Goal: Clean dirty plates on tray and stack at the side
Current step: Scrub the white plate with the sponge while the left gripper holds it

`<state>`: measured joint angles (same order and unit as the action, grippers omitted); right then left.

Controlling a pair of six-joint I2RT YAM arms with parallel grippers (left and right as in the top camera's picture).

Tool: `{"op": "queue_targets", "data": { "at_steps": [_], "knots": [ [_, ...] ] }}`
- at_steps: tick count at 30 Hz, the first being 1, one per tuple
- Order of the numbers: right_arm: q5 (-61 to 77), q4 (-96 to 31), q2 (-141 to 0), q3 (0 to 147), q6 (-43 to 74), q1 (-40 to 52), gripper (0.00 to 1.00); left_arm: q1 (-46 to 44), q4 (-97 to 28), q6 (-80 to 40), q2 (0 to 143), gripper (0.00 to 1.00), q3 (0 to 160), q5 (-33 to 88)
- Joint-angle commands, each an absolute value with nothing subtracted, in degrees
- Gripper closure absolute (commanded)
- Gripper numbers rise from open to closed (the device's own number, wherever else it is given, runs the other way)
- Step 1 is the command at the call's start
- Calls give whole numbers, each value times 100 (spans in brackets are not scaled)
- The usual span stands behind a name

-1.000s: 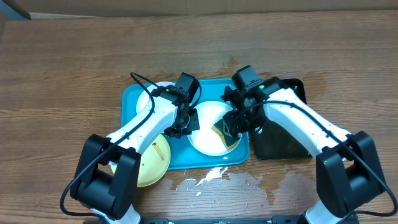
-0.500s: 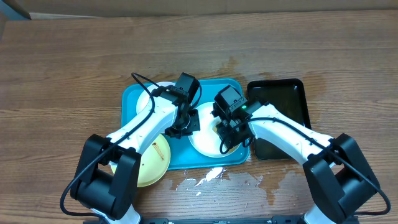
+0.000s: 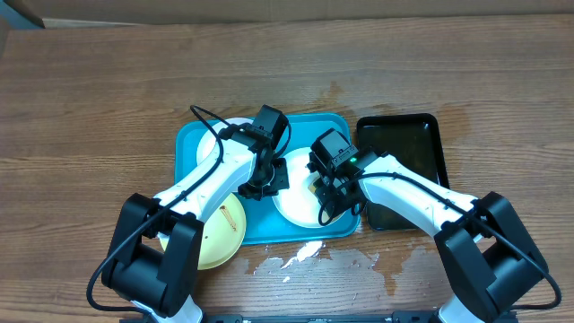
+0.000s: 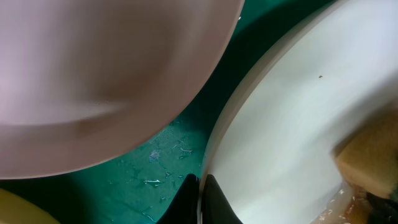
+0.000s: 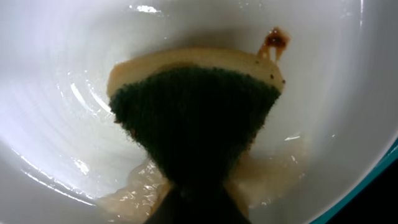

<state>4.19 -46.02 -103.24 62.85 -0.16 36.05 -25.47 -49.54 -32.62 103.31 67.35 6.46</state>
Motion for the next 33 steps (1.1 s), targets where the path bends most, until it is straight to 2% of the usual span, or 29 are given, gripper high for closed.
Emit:
{"op": "queue_targets", "data": {
  "at_steps": [1, 20, 33],
  "knots": [
    [362, -4506, -10191, 6208, -25, 3627, 96, -2543, -4952, -3166, 10414, 96, 6831, 652],
    [-193, -3159, -10191, 5850, -178, 3625, 96, -2543, -5181, -2823, 10414, 96, 6831, 711],
    [-211, -2952, -10193, 5848, -652, 3546, 96, -2543, -5212, -2823, 10414, 96, 6831, 711]
  ]
}}
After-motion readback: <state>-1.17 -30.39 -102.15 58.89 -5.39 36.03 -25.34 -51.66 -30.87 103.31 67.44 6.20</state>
